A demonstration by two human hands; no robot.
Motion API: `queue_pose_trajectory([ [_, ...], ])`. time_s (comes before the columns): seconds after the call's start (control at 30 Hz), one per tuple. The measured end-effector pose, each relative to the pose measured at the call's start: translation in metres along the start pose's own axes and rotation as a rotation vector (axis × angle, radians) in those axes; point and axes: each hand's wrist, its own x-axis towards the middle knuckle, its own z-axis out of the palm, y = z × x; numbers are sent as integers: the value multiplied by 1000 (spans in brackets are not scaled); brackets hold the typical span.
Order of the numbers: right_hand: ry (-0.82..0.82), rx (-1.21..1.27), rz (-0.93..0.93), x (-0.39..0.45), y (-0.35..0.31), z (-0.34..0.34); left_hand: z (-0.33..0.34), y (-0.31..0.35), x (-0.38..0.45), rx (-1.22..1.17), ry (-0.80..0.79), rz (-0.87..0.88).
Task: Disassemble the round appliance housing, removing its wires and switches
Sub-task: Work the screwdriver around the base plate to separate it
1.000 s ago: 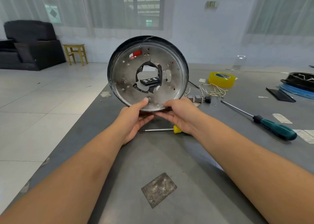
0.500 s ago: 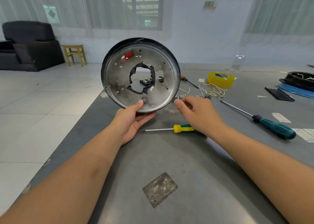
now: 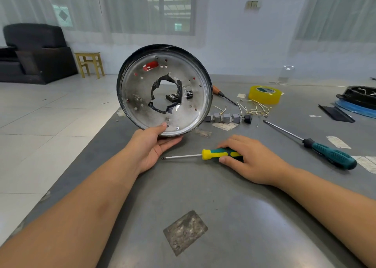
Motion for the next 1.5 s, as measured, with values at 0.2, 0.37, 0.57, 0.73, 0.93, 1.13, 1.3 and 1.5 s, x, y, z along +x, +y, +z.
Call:
queue_pose_trajectory([
  [0.2,196,69,88,-3,-7,3,-3,1,5,-7,60,13],
  [0.37,263,81,163,-5,-11,8,-4,-1,5,16,60,18],
  [0.57,286,119,229,-7,-15,12,-3,-2,4,25,63,34],
  [0.73,232,113,239,-7,-17,12,-3,-3,5,13,57,55],
  [0.93,205,118,269,-8,-19,11,-2,-5,5,19,64,72],
  [1.13,195,121,309,-9,-25,9,-3,-7,5,35,48,118],
  [1.3,174,132,341,-9,-29,10,-2,-7,5,36,58,136],
  [1.5,168,141,361,-9,-30,9,-2,-7,2,37,76,148],
])
